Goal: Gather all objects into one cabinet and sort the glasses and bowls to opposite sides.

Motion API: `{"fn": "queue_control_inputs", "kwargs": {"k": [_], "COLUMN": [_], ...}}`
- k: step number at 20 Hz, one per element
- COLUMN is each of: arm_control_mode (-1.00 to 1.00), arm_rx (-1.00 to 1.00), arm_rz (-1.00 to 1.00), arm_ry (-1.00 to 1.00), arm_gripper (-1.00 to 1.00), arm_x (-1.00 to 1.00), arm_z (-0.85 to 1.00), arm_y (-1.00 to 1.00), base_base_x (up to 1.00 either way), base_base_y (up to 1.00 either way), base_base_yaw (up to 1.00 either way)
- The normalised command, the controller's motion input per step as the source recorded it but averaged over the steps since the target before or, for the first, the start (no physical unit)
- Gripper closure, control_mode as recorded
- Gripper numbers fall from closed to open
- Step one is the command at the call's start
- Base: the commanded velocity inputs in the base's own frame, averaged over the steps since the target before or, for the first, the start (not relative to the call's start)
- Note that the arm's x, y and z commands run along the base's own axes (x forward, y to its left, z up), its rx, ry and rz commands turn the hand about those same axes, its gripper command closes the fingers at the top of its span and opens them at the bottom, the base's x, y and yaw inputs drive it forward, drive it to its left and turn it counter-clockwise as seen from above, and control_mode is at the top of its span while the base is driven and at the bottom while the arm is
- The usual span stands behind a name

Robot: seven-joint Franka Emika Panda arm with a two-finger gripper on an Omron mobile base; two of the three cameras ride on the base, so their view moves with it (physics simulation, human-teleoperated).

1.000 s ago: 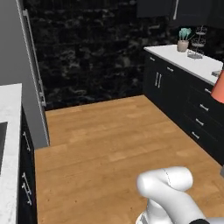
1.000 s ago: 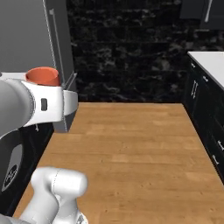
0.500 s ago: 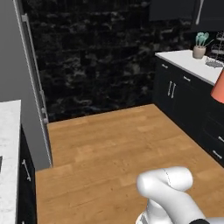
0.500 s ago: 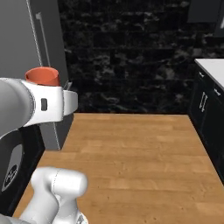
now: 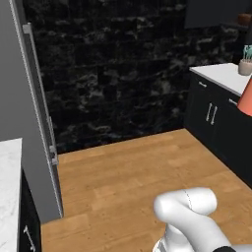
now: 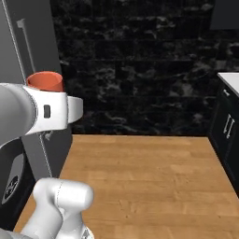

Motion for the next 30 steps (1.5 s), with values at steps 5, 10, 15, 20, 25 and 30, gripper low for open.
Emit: {"fn": "queue_control_inputs", "kwargs": {"k": [5, 10, 15, 20, 25, 30], "arm_control_mode": [1.00, 1.00, 1.00, 1.00, 1.00, 1.00], "arm_rx": [0.00, 0.00, 0.00, 0.00, 0.00, 0.00], "arm_rz": [0.00, 0.00, 0.00, 0.00, 0.00, 0.00], "arm_ry": [0.00, 0.00, 0.00, 0.00, 0.00, 0.00], "arm_gripper": [1.00, 1.00, 1.00, 1.00, 1.00, 1.00], "arm_x": [0.00, 0.00, 0.00, 0.00, 0.00, 0.00], "arm_z": [0.00, 0.00, 0.00, 0.00, 0.00, 0.00], "arm_y": [0.00, 0.00, 0.00, 0.00, 0.00, 0.00], "base_base_x": [0.99, 0.75, 0.27, 0.24, 0.72, 1.00], "base_base_y": [-0.14, -0.29, -0.60, -0.68, -0.25, 0.00], "base_base_yaw": [0.00, 0.00, 0.01, 0.05, 0.02, 0.00]}}
